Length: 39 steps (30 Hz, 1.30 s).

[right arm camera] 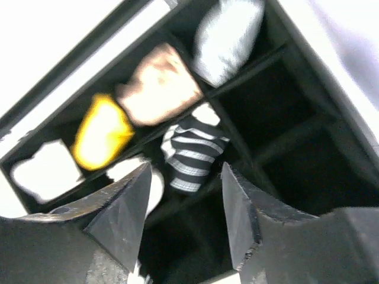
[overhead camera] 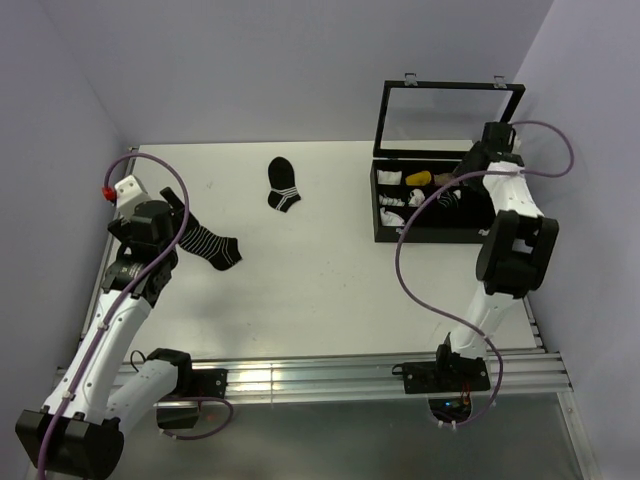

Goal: Roll the socks
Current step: Place the sock in the storage box, then reset both arms

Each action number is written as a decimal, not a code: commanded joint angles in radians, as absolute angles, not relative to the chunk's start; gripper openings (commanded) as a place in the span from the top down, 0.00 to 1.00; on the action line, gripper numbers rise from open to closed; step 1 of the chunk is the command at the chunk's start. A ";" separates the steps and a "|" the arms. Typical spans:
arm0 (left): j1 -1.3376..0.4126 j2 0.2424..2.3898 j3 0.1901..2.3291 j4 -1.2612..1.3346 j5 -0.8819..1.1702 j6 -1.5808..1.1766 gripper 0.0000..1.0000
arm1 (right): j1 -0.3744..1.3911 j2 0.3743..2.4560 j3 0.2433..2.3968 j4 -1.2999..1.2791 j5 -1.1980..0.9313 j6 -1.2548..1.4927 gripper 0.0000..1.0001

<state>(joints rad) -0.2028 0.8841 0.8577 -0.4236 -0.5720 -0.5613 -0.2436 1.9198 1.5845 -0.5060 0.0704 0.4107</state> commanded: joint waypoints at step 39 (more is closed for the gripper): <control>-0.293 0.408 1.284 -0.729 -0.790 -0.492 0.01 | -0.006 0.285 1.224 -0.667 0.331 0.209 0.00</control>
<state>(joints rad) -0.2897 0.4355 1.3014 -0.7341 -0.7341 -0.5091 -0.0547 0.3180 1.2480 -0.6811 0.2749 0.2592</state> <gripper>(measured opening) 0.995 0.997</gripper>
